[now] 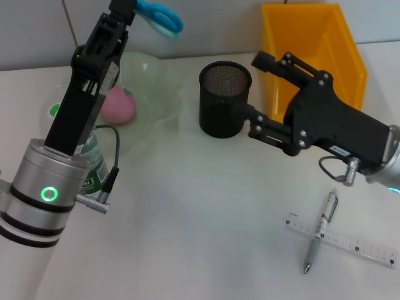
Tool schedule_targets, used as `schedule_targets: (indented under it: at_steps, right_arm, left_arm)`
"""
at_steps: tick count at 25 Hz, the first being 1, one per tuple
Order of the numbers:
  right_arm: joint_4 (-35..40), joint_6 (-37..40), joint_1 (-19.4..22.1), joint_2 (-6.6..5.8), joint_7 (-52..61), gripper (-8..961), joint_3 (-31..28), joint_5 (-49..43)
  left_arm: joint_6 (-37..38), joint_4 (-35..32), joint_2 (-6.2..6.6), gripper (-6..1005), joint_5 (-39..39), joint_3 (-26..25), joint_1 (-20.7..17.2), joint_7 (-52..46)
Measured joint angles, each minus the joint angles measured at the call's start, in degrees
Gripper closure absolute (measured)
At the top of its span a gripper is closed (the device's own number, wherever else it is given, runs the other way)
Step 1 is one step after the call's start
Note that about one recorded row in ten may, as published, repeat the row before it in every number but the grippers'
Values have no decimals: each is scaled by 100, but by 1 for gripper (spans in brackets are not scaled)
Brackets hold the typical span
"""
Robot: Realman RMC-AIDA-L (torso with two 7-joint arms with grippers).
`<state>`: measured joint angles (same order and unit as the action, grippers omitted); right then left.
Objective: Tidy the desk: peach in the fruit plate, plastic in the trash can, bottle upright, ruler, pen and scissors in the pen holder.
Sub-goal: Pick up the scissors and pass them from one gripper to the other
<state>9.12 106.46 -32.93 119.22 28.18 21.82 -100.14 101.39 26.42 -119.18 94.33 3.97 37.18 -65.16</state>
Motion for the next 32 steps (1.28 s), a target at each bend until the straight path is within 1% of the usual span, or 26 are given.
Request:
schedule_targets:
  at_steps: [5,15,23,32]
  right_arm:
    - [-360,50,-125,5,-464,222,-15,320]
    - [-571,117,-280,27,-758,223,-21,462]
    - [-808,120,-445,40,-1312,223,-24,524]
    - [-915,64,-591,40,-1680,223,-83,567]
  left_arm:
    - [-34,156,0,748,82,-177,-36,3]
    - [-78,326,0,748,130,-195,31,89]
    - [-450,501,0,747,809,-747,-17,293]
    - [-547,551,0,747,914,-832,-71,346]
